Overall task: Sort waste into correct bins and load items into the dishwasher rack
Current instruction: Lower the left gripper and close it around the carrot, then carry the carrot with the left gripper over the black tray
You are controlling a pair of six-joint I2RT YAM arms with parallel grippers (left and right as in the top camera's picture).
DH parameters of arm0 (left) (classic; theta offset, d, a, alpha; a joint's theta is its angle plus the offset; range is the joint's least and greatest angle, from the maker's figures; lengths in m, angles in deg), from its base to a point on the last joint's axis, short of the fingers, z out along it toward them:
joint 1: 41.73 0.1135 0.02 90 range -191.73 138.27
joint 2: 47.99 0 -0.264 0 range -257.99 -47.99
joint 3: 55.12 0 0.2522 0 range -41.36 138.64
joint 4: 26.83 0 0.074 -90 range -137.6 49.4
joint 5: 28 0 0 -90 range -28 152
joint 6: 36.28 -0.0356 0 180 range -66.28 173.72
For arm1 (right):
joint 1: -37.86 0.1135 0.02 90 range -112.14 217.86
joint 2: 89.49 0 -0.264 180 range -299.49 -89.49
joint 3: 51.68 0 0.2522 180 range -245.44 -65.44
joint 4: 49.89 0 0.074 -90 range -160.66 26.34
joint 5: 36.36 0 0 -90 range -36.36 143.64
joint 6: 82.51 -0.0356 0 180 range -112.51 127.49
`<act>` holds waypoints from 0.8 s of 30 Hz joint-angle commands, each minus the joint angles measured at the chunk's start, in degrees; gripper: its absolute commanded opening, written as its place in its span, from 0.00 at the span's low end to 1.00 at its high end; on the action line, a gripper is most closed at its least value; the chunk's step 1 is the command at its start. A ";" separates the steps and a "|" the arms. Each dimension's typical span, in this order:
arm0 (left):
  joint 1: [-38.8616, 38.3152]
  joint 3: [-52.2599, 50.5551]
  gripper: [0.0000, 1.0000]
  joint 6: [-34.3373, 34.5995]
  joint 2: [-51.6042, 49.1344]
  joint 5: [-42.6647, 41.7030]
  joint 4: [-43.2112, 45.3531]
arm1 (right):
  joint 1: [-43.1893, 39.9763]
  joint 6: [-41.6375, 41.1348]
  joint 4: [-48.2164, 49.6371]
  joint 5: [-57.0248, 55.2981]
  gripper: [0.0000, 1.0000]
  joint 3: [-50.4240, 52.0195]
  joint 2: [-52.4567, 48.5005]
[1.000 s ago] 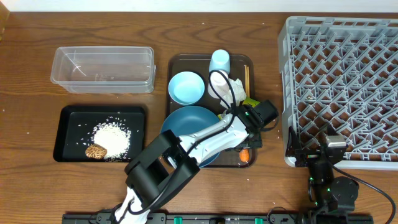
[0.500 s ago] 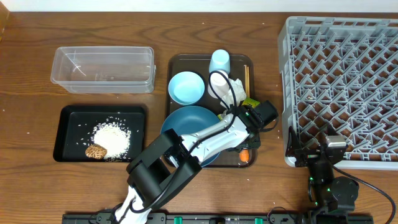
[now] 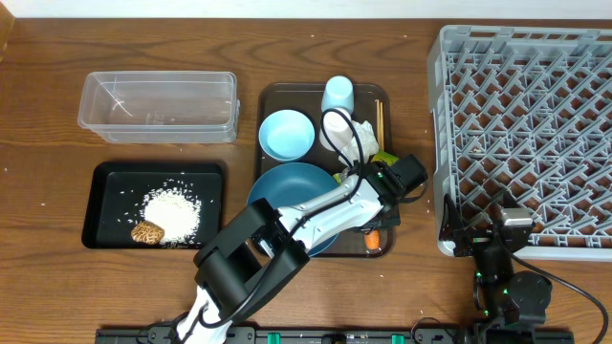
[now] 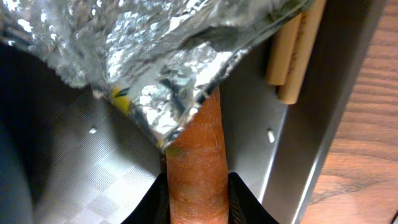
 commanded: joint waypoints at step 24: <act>0.35 -0.07 0.12 -0.63 20.96 0.35 -8.39 | -1.05 0.09 -0.09 -0.13 0.99 0.17 0.31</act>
